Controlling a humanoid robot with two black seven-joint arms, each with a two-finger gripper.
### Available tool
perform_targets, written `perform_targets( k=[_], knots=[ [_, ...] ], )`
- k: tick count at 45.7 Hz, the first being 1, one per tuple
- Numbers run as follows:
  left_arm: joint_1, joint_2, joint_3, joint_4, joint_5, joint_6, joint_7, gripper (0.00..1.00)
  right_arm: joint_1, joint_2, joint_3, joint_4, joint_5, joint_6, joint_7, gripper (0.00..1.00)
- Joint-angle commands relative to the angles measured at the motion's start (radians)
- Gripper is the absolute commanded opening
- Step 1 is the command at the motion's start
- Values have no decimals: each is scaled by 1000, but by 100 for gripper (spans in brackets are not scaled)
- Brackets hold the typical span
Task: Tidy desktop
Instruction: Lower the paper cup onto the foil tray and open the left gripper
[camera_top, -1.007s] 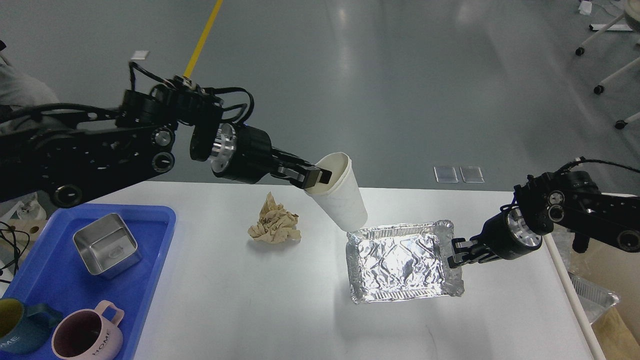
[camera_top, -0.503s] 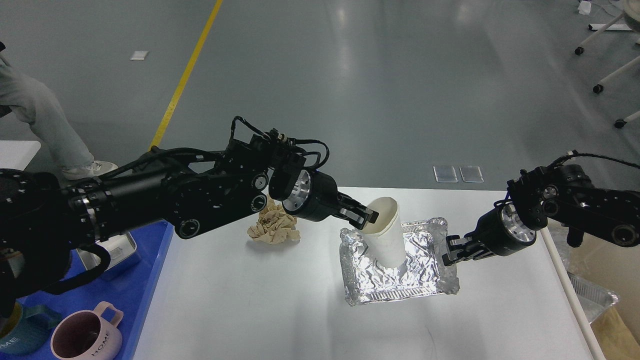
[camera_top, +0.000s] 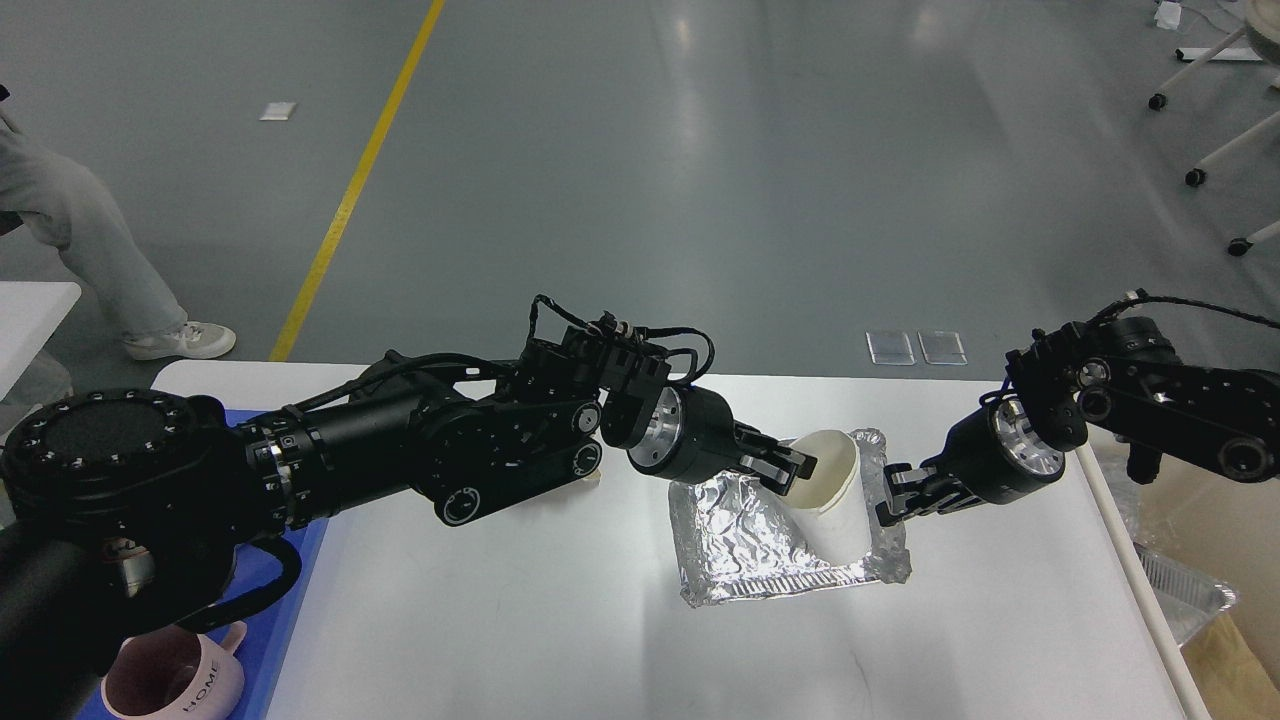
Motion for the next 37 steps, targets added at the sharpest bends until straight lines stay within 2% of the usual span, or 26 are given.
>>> perform_targets(
  k=[1, 9, 19, 37],
  knots=[
    [7, -1, -4, 3, -6, 3, 6, 30, 0, 0, 0, -1, 0, 0, 0, 0],
    [25, 0, -16, 0, -7, 29, 6, 48, 0, 0, 0, -2, 2, 0, 0, 0],
    [22, 0, -18, 0, -24, 64, 6, 65, 0, 0, 0, -2, 0, 0, 0, 0],
    [22, 22, -19, 0, -75, 70, 1, 77, 0, -6, -8, -1, 0, 37, 1, 0]
  ],
)
